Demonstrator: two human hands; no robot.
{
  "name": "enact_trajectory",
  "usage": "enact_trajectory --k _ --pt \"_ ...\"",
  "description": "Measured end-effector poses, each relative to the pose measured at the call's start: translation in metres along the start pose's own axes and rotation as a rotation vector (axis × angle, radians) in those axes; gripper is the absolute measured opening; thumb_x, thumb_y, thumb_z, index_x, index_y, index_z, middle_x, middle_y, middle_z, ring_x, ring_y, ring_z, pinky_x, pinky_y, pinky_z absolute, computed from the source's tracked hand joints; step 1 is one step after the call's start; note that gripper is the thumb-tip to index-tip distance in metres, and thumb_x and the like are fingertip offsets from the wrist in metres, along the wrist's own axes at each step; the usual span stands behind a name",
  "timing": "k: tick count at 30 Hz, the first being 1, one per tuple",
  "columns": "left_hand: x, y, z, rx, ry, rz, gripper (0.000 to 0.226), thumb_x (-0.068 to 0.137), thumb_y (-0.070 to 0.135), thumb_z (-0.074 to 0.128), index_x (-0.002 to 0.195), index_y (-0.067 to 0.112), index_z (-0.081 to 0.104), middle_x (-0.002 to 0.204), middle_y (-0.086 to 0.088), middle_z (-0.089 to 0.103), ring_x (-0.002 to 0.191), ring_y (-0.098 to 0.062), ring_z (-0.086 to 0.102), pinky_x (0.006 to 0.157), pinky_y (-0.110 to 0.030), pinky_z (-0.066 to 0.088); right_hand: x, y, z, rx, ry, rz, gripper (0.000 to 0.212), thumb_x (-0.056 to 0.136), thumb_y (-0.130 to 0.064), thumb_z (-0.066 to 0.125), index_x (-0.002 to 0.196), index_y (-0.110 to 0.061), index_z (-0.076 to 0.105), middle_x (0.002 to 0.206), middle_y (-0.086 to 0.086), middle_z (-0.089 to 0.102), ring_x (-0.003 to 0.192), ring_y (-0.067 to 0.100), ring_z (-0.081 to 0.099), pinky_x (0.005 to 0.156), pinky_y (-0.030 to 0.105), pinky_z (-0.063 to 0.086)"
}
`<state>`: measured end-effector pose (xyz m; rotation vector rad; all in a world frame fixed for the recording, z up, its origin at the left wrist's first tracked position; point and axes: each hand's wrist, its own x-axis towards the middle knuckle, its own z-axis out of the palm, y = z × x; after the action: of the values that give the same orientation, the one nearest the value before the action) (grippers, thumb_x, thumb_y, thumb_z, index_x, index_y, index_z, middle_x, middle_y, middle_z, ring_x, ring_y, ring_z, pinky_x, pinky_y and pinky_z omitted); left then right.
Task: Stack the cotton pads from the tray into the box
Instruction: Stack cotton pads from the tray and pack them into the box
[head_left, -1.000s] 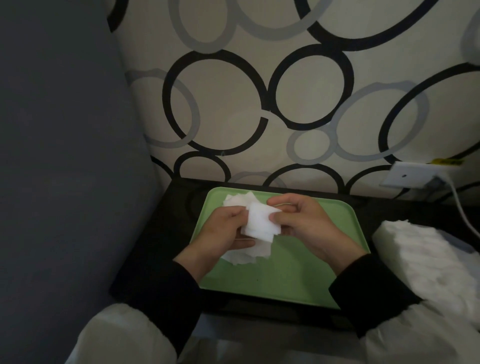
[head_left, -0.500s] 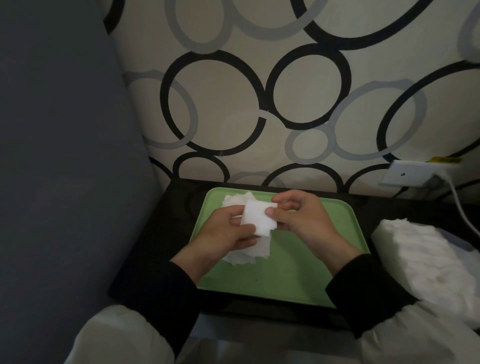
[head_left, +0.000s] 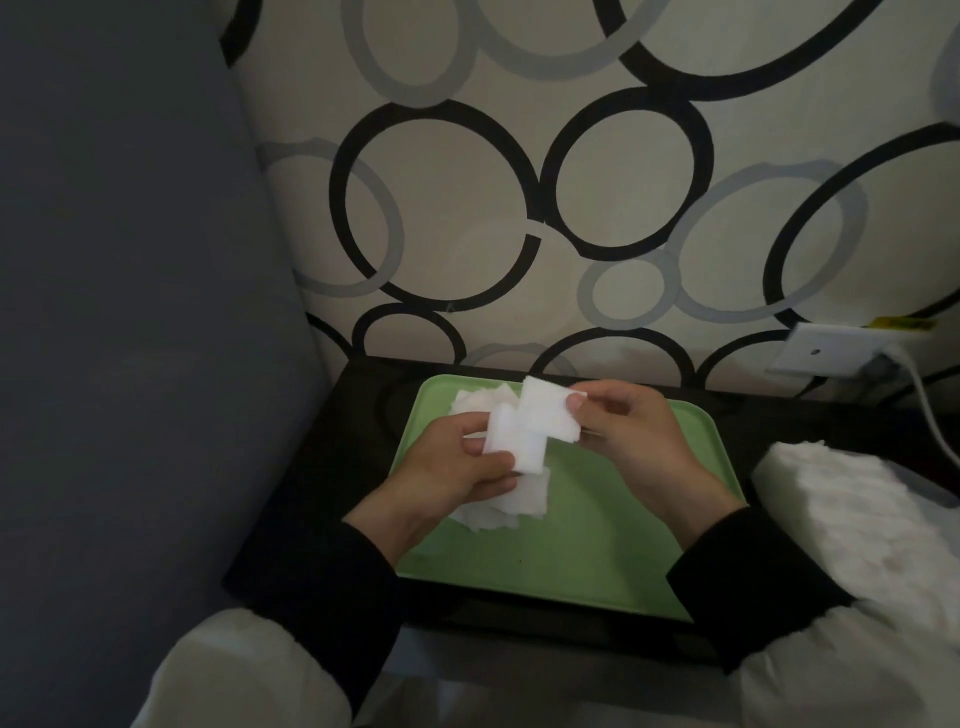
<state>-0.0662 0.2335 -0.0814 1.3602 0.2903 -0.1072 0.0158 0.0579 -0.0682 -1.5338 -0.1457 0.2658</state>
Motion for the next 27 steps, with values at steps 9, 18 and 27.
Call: enact_trajectory --k 9,18,27 --pt "-0.001 0.000 -0.003 0.111 -0.015 -0.013 0.035 0.090 -0.005 0.065 0.120 0.013 0.066 0.105 -0.009 0.076 0.095 -0.024 0.074 0.076 -0.029 0.062 -0.010 -0.023 -0.008 -0.141 -0.304 -0.073 0.008 0.092 -0.006 0.062 0.094 -0.009 0.069 0.087 0.009 0.073 0.082 0.022 0.068 0.071 0.037 0.056" --pt "-0.007 0.000 0.005 0.179 -0.193 -0.001 0.037 0.089 -0.003 0.067 0.118 0.020 0.067 0.114 -0.012 0.073 0.104 -0.023 0.072 0.083 -0.031 0.060 -0.008 -0.015 -0.001 -0.428 -0.330 -0.177 0.010 0.077 -0.009 0.081 0.083 -0.010 0.073 0.075 0.008 0.072 0.067 0.016 0.062 0.066 0.028 0.046" --pt "-0.010 0.001 -0.004 0.177 -0.279 -0.002 0.042 0.087 -0.006 0.067 0.125 0.013 0.065 0.117 -0.011 0.073 0.111 -0.024 0.069 0.090 -0.036 0.058 -0.004 -0.005 0.006 -0.512 -0.253 -0.224 0.025 0.064 -0.023 0.092 0.075 -0.021 0.069 0.066 -0.005 0.065 0.056 0.012 0.053 0.059 0.028 0.043"
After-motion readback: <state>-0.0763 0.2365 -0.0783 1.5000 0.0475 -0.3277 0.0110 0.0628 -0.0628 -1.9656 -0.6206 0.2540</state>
